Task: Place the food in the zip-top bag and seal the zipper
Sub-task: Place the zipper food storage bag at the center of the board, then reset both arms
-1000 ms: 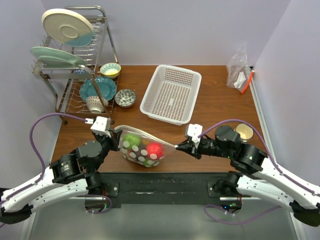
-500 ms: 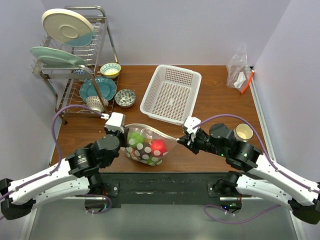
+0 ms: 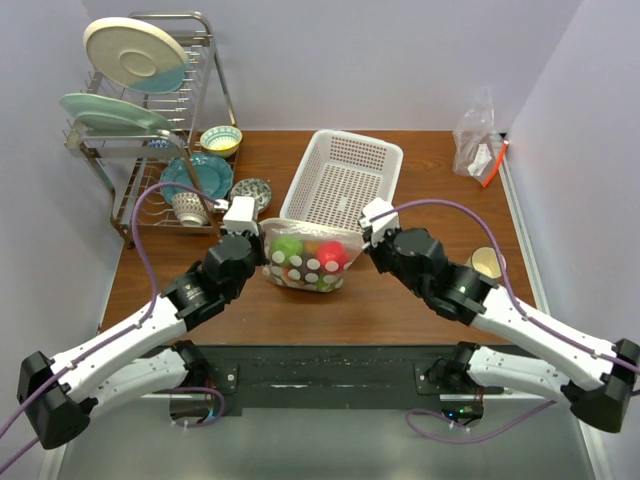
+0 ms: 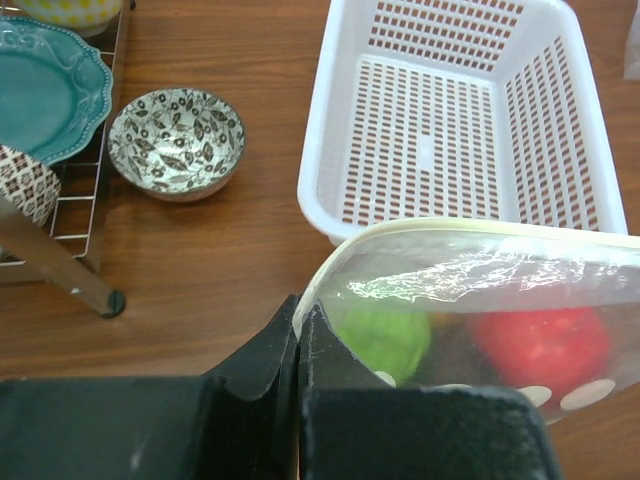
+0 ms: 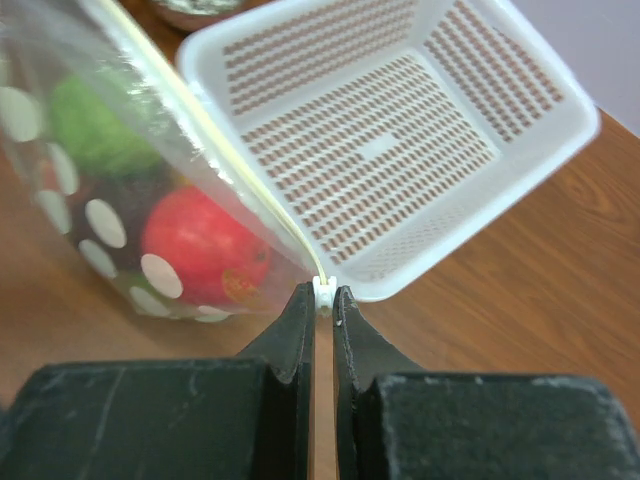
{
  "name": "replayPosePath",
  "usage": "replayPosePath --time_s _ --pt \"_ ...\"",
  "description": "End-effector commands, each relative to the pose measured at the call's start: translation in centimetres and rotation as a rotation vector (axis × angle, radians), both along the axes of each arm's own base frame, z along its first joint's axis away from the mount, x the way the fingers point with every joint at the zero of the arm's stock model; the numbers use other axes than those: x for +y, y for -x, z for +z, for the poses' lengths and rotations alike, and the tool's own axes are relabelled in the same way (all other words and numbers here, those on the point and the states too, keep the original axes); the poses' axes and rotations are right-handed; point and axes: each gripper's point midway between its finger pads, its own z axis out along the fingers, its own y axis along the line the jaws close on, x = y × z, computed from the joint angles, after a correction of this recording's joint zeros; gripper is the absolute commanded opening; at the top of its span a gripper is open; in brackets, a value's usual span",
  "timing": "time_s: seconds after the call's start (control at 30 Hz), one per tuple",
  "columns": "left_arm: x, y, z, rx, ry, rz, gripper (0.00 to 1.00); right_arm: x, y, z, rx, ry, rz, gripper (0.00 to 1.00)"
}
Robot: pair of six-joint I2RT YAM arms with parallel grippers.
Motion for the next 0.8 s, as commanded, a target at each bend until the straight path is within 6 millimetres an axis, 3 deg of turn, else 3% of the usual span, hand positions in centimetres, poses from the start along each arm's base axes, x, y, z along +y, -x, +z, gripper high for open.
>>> replayPosePath --time_s 0.0,0.07,0.13,0.17,0.2,0.23,0.27,0.3,0.33,0.43,0.47,0.53,0.57,0.73,0.77 --pt "-1.5 -2.8 2.1 -0.072 0.126 -0.015 0.00 -1.2 -4.1 3.1 -0.063 -0.053 -0.153 0.00" --pt "-1.6 -3.9 1.9 -0.061 0.136 -0.002 0.00 -1.8 -5.5 2.7 -0.041 -0.064 -0.197 0.00" --pt "-1.7 -4.6 2.2 -0.057 0.138 -0.003 0.08 -2.1 -6.3 3.1 -0.046 -0.071 -0.237 0.04" --pt "-2.0 -4.7 1.9 -0.048 0.131 -0.009 0.17 -2.4 -6.7 2.8 -0.045 -0.060 -0.264 0.09" --pt "-2.2 -4.8 2.0 -0.047 0.129 -0.019 0.36 -2.3 -6.9 3.2 -0.051 -0.065 -0.267 0.16" --pt "-2.3 -4.9 2.2 -0.051 0.127 -0.023 0.44 -2.2 -7.0 3.2 -0.049 -0.065 -0.267 0.23" --pt "-2.3 -5.0 2.3 -0.052 0.127 -0.025 0.50 -2.0 -7.0 3.2 -0.048 -0.067 -0.265 0.41" --pt "-2.3 -4.9 2.3 -0.049 0.125 -0.030 0.58 -1.8 -7.0 3.4 -0.045 -0.072 -0.255 0.48" --pt "-2.3 -4.8 2.7 -0.055 0.128 -0.032 0.62 -1.7 -7.0 3.4 -0.042 -0.071 -0.246 0.54" --pt "-2.2 -4.4 4.0 -0.064 0.133 -0.044 0.73 -1.5 -6.5 3.9 -0.021 -0.072 -0.225 0.89" --pt "-2.4 -4.2 4.6 -0.065 0.134 -0.061 0.75 -1.5 -6.3 4.9 -0.026 -0.089 -0.221 0.96" --pt "-2.1 -3.5 6.0 -0.059 0.116 -0.084 0.80 -1.9 -5.5 5.8 -0.007 -0.106 -0.213 0.99" --pt "-2.3 -3.2 6.6 -0.059 0.117 -0.108 0.81 -1.7 -5.1 7.3 -0.002 -0.161 -0.208 0.99" --pt "-1.4 -0.5 11.0 -0.093 0.149 -0.171 0.90 -1.9 -1.6 11.4 0.003 -0.330 -0.112 0.99" --pt "-1.3 0.1 11.4 -0.099 0.159 -0.186 0.91 -2.2 -1.3 11.1 0.006 -0.348 -0.115 0.99"
